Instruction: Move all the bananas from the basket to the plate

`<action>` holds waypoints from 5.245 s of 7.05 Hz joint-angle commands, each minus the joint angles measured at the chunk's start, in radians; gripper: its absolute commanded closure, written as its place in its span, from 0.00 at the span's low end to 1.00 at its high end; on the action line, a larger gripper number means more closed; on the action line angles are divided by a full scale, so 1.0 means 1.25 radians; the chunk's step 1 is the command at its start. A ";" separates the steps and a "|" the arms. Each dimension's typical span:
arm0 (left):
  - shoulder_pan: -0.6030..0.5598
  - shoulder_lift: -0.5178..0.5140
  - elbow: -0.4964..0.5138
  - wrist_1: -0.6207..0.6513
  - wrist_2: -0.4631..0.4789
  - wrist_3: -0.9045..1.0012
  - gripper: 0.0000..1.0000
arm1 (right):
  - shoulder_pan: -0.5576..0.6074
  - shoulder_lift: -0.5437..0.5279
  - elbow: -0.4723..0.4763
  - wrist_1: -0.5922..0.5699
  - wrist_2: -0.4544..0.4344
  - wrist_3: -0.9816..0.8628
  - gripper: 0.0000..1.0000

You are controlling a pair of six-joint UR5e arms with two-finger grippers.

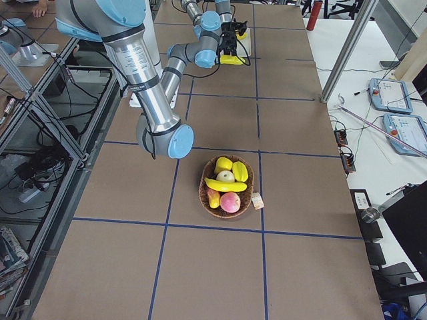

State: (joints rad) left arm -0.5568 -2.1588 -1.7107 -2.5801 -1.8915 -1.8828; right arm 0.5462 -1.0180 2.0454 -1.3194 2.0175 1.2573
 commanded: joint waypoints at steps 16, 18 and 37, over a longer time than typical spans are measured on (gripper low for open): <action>-0.148 0.235 -0.199 0.678 -0.016 0.385 1.00 | 0.082 -0.138 0.091 -0.013 0.010 0.045 0.00; -0.210 0.352 -0.189 0.677 -0.019 0.501 1.00 | 0.142 -0.220 0.103 -0.013 0.017 0.035 0.00; -0.344 0.375 -0.093 0.600 -0.174 0.582 0.00 | 0.544 -0.664 0.003 0.020 0.249 -0.614 0.00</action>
State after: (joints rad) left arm -0.9879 -1.6897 -1.8264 -1.8299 -2.1089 -1.1540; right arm 1.2091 -1.8409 2.0874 -1.3151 2.3053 0.5035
